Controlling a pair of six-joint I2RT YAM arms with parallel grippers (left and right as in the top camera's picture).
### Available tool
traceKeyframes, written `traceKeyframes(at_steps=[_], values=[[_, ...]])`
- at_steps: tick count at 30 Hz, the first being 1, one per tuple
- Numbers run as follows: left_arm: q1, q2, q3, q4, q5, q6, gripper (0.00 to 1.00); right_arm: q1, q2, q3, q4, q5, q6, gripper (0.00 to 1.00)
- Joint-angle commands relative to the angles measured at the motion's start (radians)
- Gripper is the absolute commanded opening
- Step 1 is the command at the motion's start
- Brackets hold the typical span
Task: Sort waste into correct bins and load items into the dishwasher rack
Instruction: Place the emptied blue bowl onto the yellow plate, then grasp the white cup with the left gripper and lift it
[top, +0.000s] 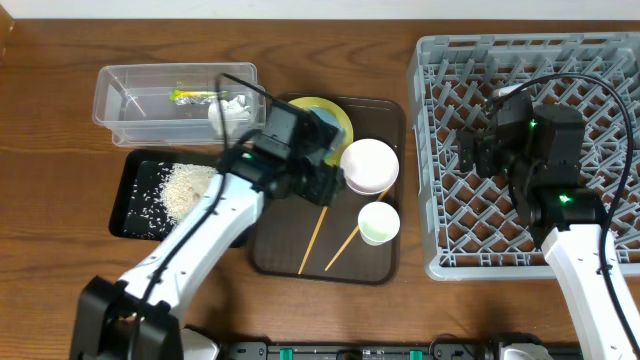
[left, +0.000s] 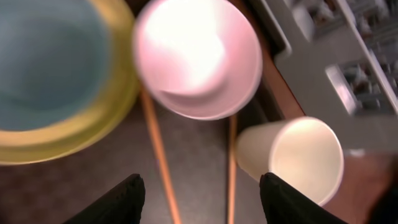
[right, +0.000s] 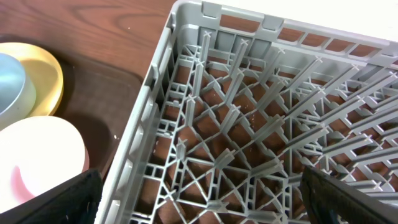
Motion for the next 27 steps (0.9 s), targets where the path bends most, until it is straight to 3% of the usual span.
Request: traceKeyframes(at_steps=[1,15,17,20,21,27], values=[[-0.047,0.023,0.01,-0.003,0.021,0.038,0.62,-0.005,-0.005,0.02,-0.002,0.002,0.014,0.99],[-0.147,0.208,0.01,0.017,0.021,0.095,0.62,-0.004,-0.005,0.02,-0.002,0.002,0.014,0.99],[-0.147,0.22,0.01,0.017,0.021,0.095,0.47,-0.004,-0.005,0.02,-0.004,0.002,0.014,0.99],[-0.144,0.214,0.011,0.021,0.02,0.095,0.11,-0.004,-0.005,0.02,-0.009,0.002,0.014,0.99],[-0.142,0.212,0.012,0.024,0.02,0.095,0.06,-0.004,-0.005,0.02,-0.009,0.002,0.014,0.99],[-0.087,0.152,0.037,0.02,0.03,0.056,0.06,-0.005,-0.005,0.02,-0.008,0.002,0.014,0.99]])
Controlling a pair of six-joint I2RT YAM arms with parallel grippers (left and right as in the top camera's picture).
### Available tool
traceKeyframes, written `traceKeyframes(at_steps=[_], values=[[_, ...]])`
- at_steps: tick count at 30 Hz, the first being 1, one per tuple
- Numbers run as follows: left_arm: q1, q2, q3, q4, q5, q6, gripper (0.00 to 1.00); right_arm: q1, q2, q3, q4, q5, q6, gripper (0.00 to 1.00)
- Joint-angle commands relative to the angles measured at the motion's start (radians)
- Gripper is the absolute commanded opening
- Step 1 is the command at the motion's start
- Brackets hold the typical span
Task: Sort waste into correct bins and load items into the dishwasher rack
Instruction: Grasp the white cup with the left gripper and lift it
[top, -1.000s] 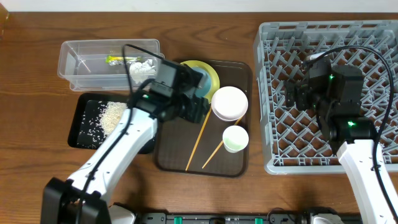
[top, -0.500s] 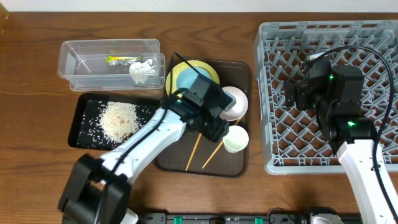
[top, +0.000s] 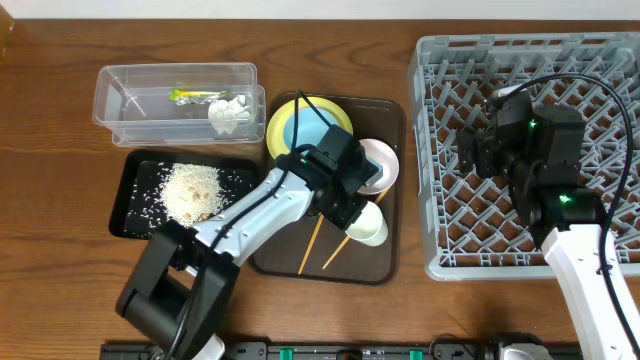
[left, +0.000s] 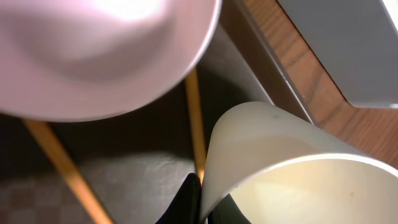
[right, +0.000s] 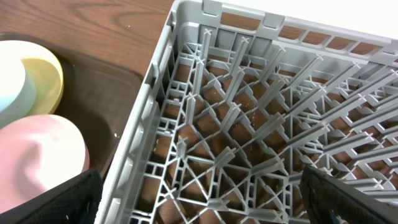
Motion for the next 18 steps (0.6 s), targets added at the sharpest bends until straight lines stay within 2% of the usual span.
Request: traceKeyframes(at_steps=[1,5,7,10,12,14,18], values=[[0.054,-0.082,0.047,-0.005,0.041,-0.028,0.06,-0.005,-0.005,0.02,-0.002,0.002,0.014,0.99],[0.159,-0.195,0.094,0.033,0.154,-0.034,0.06,-0.004,-0.005,0.02,0.031,0.001,0.014,0.99],[0.221,-0.235,0.1,0.098,0.178,-0.055,0.06,-0.004,-0.005,0.02,0.068,-0.007,0.014,0.99],[0.32,-0.249,0.1,0.242,0.178,-0.149,0.06,-0.004,-0.005,0.02,0.14,-0.03,0.014,0.99],[0.382,-0.229,0.1,0.348,0.183,-0.26,0.06,-0.004,-0.002,0.02,0.19,-0.064,0.014,0.99],[0.431,-0.197,0.1,0.451,0.253,-0.377,0.06,-0.004,0.001,0.02,0.234,-0.115,0.014,0.99],[0.495,-0.102,0.1,0.676,0.479,-0.765,0.06,-0.004,0.019,0.02,0.308,-0.349,0.004,0.99]])
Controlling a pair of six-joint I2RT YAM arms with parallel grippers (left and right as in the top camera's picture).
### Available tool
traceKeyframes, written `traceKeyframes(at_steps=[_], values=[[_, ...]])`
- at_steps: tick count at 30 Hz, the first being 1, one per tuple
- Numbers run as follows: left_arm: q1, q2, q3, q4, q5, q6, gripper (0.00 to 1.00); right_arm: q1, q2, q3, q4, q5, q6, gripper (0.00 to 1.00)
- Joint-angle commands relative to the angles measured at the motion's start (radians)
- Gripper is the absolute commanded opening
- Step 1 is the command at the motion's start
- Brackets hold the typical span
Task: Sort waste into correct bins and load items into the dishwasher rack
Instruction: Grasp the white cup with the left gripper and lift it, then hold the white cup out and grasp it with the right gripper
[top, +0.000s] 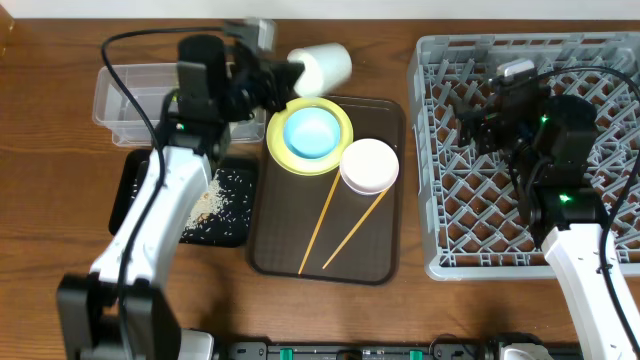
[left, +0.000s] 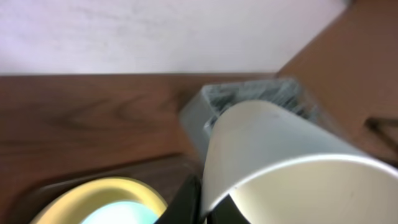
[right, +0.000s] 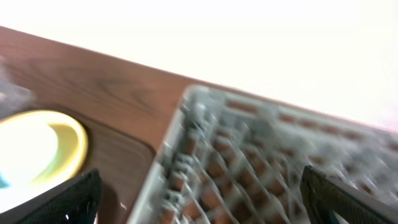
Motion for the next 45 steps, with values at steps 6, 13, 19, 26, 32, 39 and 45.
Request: traceKeyframes(at_steps=[6,13,19,26,32,39,45], values=[[0.008,0.195,0.002,0.486,0.478,-0.657,0.06,-0.003,0.087,0.019,0.12,-0.673,-0.084,0.99],[-0.035,0.227,0.002,0.596,0.659,-0.748,0.06,-0.003,0.191,0.019,0.366,-0.986,-0.121,0.98],[-0.08,0.227,0.002,0.609,0.753,-0.737,0.06,-0.002,0.254,0.019,0.564,-1.088,-0.109,0.95],[-0.127,0.227,0.002,0.609,0.769,-0.724,0.06,-0.002,0.259,0.019,0.613,-1.088,-0.097,0.93],[-0.155,0.227,0.002,0.609,0.771,-0.722,0.06,-0.002,0.259,0.019,0.626,-1.088,-0.096,0.86],[-0.169,0.227,0.002,0.608,0.745,-0.723,0.06,-0.002,0.259,0.019,0.649,-1.088,-0.068,0.81],[-0.176,0.227,0.002,0.608,0.745,-0.723,0.06,-0.002,0.259,0.019,0.658,-1.087,-0.06,0.79]])
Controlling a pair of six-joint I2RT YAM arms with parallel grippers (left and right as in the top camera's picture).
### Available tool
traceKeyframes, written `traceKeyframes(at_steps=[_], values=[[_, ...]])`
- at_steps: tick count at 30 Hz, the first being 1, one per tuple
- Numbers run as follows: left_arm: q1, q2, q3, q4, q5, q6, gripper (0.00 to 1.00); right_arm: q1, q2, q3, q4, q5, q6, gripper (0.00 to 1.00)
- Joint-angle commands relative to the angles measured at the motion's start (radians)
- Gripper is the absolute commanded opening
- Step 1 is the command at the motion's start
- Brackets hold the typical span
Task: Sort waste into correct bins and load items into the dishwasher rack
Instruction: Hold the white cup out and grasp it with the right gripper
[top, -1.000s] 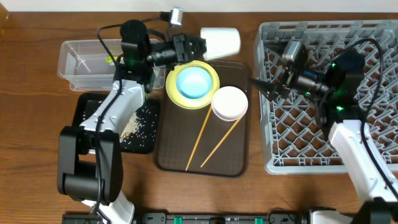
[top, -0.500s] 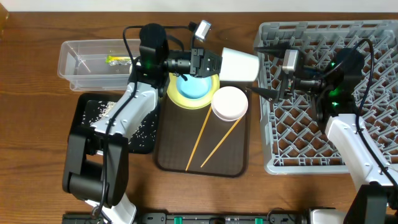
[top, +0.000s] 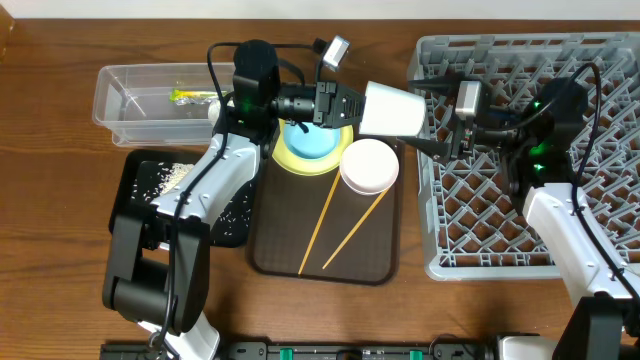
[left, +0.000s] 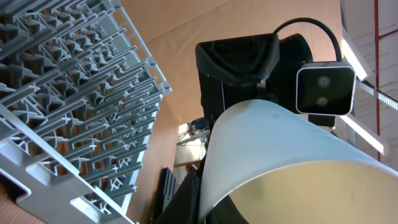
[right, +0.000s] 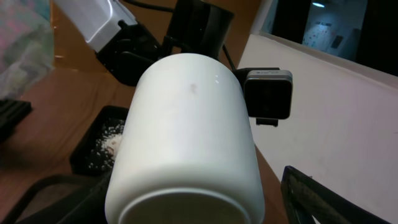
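Note:
A white paper cup (top: 393, 108) hangs on its side above the right edge of the brown tray (top: 280, 255). My left gripper (top: 350, 105) is shut on its rim, one finger inside and one outside (left: 202, 199). The cup's base (right: 186, 186) points at my right gripper (top: 430, 122), which is open, with its fingers (right: 317, 199) spread to either side of the base. The grey dishwasher rack (top: 600, 60) lies under the right arm. On the tray are a blue bowl on a yellow plate (top: 305, 138), a pale pink bowl (top: 368, 166) and two chopsticks (top: 318, 232).
A clear bin (top: 135, 95) holding wrappers stands at the back left. In front of it lies a black tray with rice (top: 135, 195). The left arm reaches across the plate and bowl.
The left gripper has carried the cup from the table's back edge to the right, beside the rack. The right gripper has turned from the rack to face the cup's base.
The left gripper was open above the bowl and the cup standing on the tray. Then it was shut on the cup's rim. After that it held the cup up at the back of the table, and now holds it sideways between the open right fingers.

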Motion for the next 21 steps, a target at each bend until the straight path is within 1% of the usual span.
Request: traceKeyframes(at_steps=[1,3,11,18,21], values=[[-0.013,0.005,0.006,0.008,0.01,-0.001,0.06,0.0,0.006,0.011,0.006,0.0,0.018,0.79],[-0.016,0.005,0.006,0.008,0.01,-0.001,0.06,0.0,0.006,0.011,0.009,0.001,0.018,0.79],[-0.04,0.005,0.006,0.009,0.005,-0.001,0.06,0.0,0.006,0.011,0.047,0.0,0.022,0.73],[-0.043,0.005,0.006,0.008,-0.005,-0.001,0.06,0.0,0.006,0.011,0.048,0.0,0.029,0.62],[-0.043,0.005,0.006,0.008,-0.005,-0.001,0.06,0.0,0.006,0.011,0.048,0.0,0.029,0.55]])
